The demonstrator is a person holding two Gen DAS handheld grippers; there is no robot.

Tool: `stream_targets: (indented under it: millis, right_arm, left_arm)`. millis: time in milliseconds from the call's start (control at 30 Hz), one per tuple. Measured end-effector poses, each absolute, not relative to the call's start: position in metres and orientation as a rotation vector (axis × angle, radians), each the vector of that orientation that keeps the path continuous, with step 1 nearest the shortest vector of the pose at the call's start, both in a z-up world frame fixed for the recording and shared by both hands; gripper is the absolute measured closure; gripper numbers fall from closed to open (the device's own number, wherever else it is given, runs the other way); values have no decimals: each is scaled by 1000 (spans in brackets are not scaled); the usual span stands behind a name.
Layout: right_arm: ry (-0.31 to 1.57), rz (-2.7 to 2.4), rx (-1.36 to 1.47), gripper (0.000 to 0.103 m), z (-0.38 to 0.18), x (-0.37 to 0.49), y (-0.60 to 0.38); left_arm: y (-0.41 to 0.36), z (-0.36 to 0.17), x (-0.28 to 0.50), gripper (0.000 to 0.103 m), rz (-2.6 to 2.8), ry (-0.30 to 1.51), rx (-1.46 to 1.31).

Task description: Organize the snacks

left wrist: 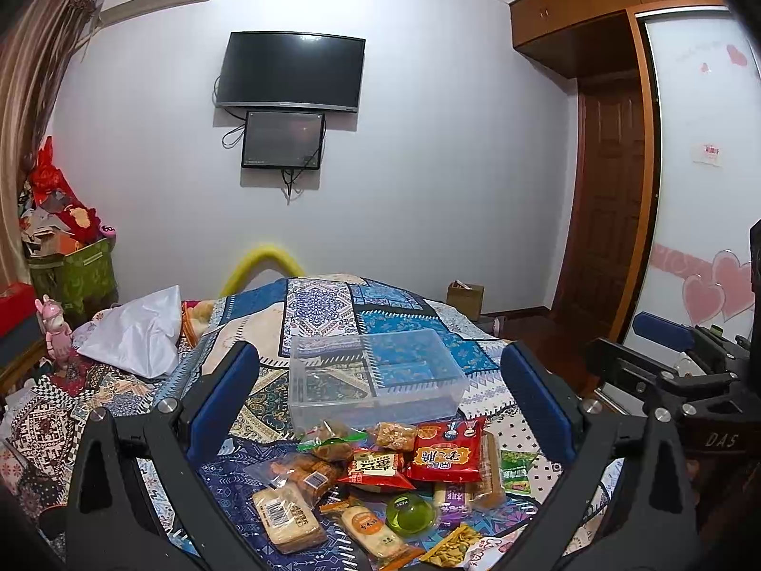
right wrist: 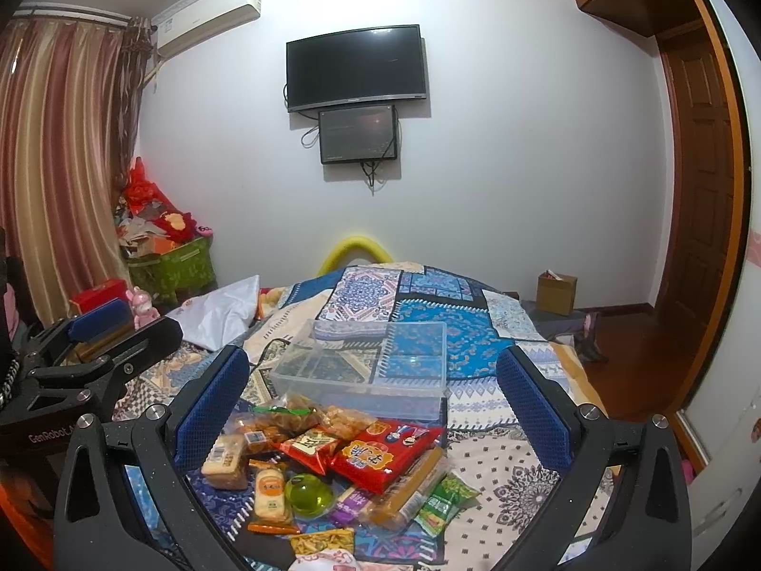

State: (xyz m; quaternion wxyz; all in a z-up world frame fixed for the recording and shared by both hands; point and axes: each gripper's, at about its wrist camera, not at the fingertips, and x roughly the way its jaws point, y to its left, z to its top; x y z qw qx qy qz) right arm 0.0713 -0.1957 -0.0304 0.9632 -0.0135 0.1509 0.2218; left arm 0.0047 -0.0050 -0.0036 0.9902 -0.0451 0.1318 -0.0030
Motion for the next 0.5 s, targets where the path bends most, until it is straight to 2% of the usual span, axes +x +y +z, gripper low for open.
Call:
stream_targets:
  millis: [500]
  right_arm:
    - [306,452,-22,0,-30,72,-196]
  left_arm:
    - [-6,-5,6,0,-8,264,-87]
